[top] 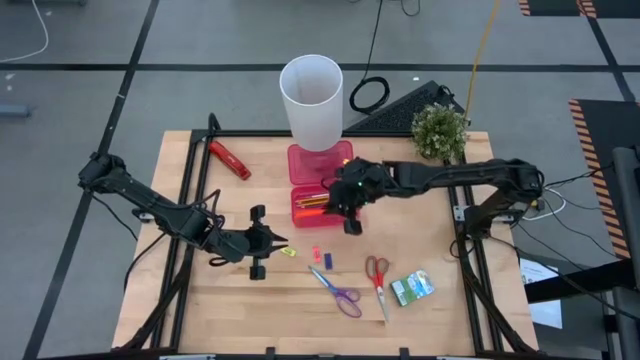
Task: Pack school essentials
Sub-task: Put the orange pen into the pink supply box
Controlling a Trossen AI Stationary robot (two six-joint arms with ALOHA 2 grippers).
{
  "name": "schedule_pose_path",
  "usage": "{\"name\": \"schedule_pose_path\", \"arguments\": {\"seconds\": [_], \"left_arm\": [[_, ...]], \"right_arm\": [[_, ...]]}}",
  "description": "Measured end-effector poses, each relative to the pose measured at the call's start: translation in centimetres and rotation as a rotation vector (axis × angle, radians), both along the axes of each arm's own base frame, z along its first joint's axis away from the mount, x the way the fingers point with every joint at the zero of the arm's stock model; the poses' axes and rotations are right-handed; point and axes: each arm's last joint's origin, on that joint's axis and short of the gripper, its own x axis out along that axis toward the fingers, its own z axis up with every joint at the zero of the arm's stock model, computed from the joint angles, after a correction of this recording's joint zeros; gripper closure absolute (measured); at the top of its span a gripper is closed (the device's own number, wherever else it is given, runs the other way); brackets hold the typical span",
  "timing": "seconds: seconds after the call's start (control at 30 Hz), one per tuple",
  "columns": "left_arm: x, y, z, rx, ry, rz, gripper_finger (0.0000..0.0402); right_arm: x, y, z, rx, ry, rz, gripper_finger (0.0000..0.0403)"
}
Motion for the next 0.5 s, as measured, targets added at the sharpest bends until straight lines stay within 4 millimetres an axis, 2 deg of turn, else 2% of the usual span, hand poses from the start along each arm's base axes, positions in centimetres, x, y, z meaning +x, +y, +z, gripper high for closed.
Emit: {"name": "schedule_pose_path", "arguments": {"seconds": [0.23,0.5], "left_arm": [[0.0,0.0,0.0,0.000,0.000,0.000,0.0344],[0.0,0.0,0.0,0.001,0.000,0.001,0.0344]], "right_arm": [[0.3,-2.4,-1.2,0.005,0.035,-0.002,0.0378],[0.9,-5.0,-3.5,-0.014,0.096,-0.041,0.0378]]}}
